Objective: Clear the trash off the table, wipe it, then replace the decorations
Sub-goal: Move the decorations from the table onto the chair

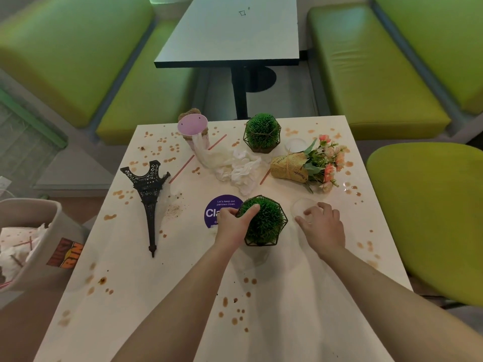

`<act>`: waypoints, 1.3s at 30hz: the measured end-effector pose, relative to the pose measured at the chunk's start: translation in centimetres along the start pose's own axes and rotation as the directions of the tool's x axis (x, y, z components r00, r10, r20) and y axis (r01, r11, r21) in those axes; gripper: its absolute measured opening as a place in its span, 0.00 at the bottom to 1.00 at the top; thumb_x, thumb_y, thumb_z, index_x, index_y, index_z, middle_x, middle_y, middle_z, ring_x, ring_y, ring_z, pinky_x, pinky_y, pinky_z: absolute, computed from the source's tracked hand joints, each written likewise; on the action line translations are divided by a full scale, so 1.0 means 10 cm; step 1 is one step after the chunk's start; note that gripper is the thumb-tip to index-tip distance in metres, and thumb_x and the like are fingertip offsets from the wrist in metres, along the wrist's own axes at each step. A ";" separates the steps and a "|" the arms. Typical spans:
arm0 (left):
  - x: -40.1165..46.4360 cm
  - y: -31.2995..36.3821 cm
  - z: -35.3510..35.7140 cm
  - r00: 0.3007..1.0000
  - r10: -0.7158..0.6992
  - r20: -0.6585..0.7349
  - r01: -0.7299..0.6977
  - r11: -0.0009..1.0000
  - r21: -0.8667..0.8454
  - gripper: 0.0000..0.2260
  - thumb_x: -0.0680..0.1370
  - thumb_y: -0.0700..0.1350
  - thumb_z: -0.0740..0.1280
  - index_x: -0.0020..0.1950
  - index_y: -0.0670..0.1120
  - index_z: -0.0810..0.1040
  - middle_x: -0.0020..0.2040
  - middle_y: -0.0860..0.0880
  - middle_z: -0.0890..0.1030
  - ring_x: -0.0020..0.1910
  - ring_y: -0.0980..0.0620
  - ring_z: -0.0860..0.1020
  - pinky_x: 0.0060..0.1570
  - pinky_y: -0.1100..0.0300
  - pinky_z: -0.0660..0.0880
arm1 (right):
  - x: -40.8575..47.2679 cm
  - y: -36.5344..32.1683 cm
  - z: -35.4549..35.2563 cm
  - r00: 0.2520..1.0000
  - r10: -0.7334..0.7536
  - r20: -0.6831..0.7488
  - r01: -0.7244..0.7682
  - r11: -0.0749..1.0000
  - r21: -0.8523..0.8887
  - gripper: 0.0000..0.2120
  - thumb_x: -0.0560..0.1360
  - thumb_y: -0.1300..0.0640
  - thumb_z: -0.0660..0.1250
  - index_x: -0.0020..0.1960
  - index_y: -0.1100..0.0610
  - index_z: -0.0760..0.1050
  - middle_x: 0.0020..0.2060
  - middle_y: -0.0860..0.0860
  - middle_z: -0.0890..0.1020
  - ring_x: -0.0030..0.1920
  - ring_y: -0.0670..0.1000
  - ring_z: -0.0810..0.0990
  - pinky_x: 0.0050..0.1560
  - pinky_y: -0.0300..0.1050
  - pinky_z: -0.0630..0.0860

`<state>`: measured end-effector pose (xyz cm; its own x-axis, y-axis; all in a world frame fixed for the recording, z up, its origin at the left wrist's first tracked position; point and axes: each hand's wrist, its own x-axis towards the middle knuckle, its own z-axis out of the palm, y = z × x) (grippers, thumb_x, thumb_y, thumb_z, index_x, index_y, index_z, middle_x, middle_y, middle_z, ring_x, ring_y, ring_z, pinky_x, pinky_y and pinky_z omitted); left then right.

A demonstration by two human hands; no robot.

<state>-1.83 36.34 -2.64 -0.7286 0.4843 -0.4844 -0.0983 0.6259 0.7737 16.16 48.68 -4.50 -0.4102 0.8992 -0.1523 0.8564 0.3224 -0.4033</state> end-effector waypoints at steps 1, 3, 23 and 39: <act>0.00 -0.01 -0.01 1.000 -0.007 0.002 0.007 1.000 -0.005 0.30 0.67 0.65 0.73 0.57 0.47 0.69 0.60 0.48 0.72 0.57 0.49 0.74 0.51 0.56 0.71 | -0.01 0.00 0.01 1.000 0.002 0.009 -0.002 1.000 -0.001 0.15 0.77 0.42 0.64 0.54 0.52 0.78 0.69 0.53 0.69 0.67 0.56 0.65 0.61 0.52 0.68; -0.02 -0.04 -0.02 1.000 -0.006 0.002 0.006 1.000 -0.002 0.31 0.66 0.67 0.73 0.57 0.47 0.70 0.60 0.48 0.73 0.57 0.49 0.74 0.52 0.55 0.71 | -0.05 0.01 0.03 1.000 -0.016 0.008 0.016 1.000 -0.014 0.14 0.76 0.42 0.67 0.45 0.53 0.78 0.70 0.53 0.69 0.67 0.56 0.66 0.61 0.51 0.68; -0.17 -0.02 -0.25 0.997 0.012 0.081 -0.015 0.999 0.037 0.36 0.64 0.71 0.71 0.60 0.48 0.70 0.63 0.47 0.72 0.58 0.49 0.75 0.60 0.51 0.74 | -0.50 -0.11 -0.05 0.951 0.234 0.202 -0.291 0.898 0.330 0.24 0.74 0.62 0.71 0.67 0.57 0.67 0.62 0.56 0.62 0.47 0.56 0.71 0.48 0.51 0.76; -0.36 0.35 -1.51 0.951 0.242 0.191 -0.193 0.951 -0.243 0.15 0.82 0.51 0.63 0.67 0.49 0.76 0.53 0.52 0.82 0.49 0.54 0.81 0.50 0.59 0.79 | -0.87 -2.11 -0.41 1.000 0.016 -0.021 0.007 0.614 0.789 0.13 0.75 0.57 0.71 0.57 0.50 0.71 0.50 0.49 0.79 0.48 0.47 0.78 0.46 0.42 0.77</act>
<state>-9.81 27.55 7.98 -0.5872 0.7291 -0.3517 -0.1179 0.3529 0.9282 2.92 35.25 9.01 -0.3900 0.9102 -0.1393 0.2758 -0.0289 -0.9608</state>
